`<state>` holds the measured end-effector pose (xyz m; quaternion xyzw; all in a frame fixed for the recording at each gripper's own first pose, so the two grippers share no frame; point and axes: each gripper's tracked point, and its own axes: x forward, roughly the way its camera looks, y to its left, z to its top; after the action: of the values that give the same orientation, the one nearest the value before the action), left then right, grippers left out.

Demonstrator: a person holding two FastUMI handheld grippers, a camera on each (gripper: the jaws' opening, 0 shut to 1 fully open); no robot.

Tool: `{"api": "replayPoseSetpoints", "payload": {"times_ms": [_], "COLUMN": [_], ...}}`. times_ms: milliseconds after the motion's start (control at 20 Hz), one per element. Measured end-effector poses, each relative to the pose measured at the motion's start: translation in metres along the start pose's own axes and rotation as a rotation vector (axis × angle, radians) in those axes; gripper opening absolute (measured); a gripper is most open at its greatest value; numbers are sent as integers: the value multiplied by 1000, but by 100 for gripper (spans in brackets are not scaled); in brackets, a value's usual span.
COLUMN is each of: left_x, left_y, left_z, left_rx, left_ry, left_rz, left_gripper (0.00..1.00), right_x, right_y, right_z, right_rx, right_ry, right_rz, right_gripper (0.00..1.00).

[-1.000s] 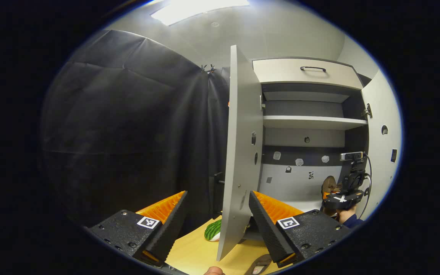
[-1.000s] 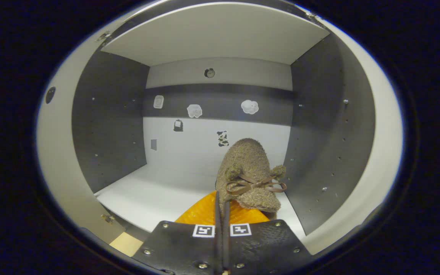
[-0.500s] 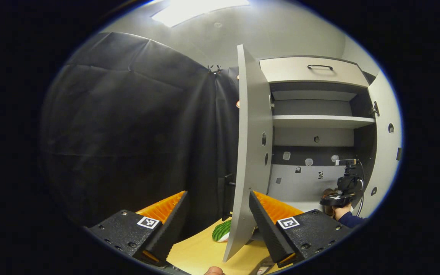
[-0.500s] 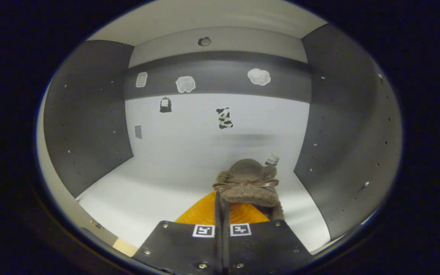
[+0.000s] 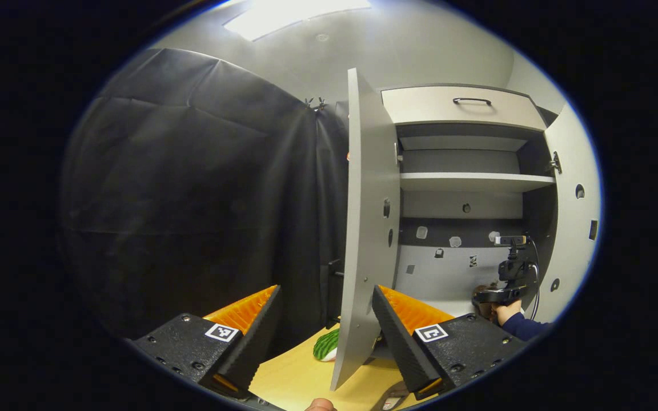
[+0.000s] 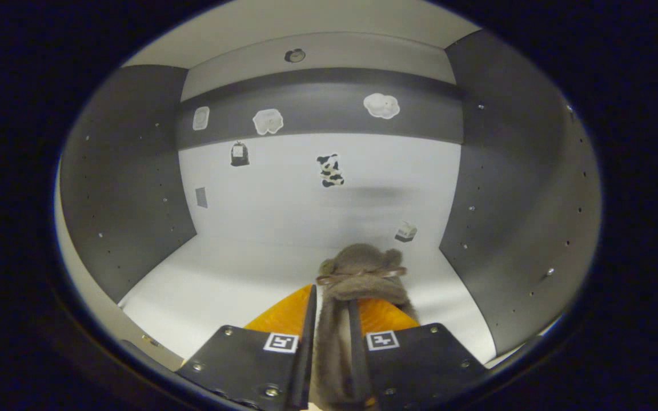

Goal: Grab one shoe with the right hand and put it into the shoe cabinet, grab the other shoe with the left hand and put it into the shoe cabinet; then close the right door with the right hand and the left door with the left hand.

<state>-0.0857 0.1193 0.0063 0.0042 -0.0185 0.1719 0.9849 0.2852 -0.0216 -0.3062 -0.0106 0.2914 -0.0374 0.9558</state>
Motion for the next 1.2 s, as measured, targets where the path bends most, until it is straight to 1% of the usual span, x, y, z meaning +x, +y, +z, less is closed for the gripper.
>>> {"api": "replayPoseSetpoints", "payload": {"times_ms": [50, 150, 200, 250, 300, 450, 500, 550, 600, 650, 700, 750, 800, 850, 900, 950, 1100, 1200], "left_x": [0, -2, -2, -1, -1, -1, 0, 0, 2, 3, 5, 8, 11, 14, 18, 19, 21, 15], "left_y": [-4, -15, -20, -25, -30, -52, -60, -70, -79, -88, -97, -102, -108, -114, -118, -123, -137, -147], "left_z": [0, -1, -2, -5, -6, -18, -22, -28, -35, -44, -55, -69, -86, -102, -117, -138, -190, -231], "left_rx": [-1, -5, -7, -10, -13, -5, 0, 4, 7, 10, 12, 17, 26, 33, 42, 56, 83, 97], "left_ry": [-1, 0, 5, 9, 16, 43, 54, 65, 80, 98, 122, 157, 198, 231, 264, 312, 432, 532], "left_rz": [-15, -52, -70, -90, -110, -180, -206, -234, -261, -287, -310, -326, -341, -355, -367, -377, -416, -440], "left_gripper": [96, 96, 93, 93, 96, 96, 99, 96, 96, 99, 96, 96, 93, 97, 94, 97, 97, 97], "right_x": [-7, -28, -41, -56, -73, -131, -152, -172, -194, -216, -238, -258, -277, -296, -314, -330, -362, -378], "right_y": [-1, -2, -3, -2, -1, 5, 5, 6, 6, 7, 6, 3, 0, -2, -1, -2, -15, -17], "right_z": [0, 3, 9, 17, 25, 55, 64, 73, 78, 85, 92, 101, 106, 110, 114, 118, 125, 127], "right_rx": [2, -5, -10, -11, -11, 12, 16, 17, 20, 21, 20, 14, 6, 5, 7, 7, -30, -34], "right_ry": [4, -8, -28, -56, -83, -176, -207, -241, -269, -298, -329, -361, -396, -418, -440, -461, -504, -521], "right_rz": [6, 16, 21, 30, 40, 81, 90, 98, 105, 116, 121, 119, 114, 113, 121, 123, 93, 94], "right_gripper": [33, 27, 30, 30, 30, 30, 30, 30, 30, 34, 33, 30, 30, 30, 33, 30, 30, 30]}}
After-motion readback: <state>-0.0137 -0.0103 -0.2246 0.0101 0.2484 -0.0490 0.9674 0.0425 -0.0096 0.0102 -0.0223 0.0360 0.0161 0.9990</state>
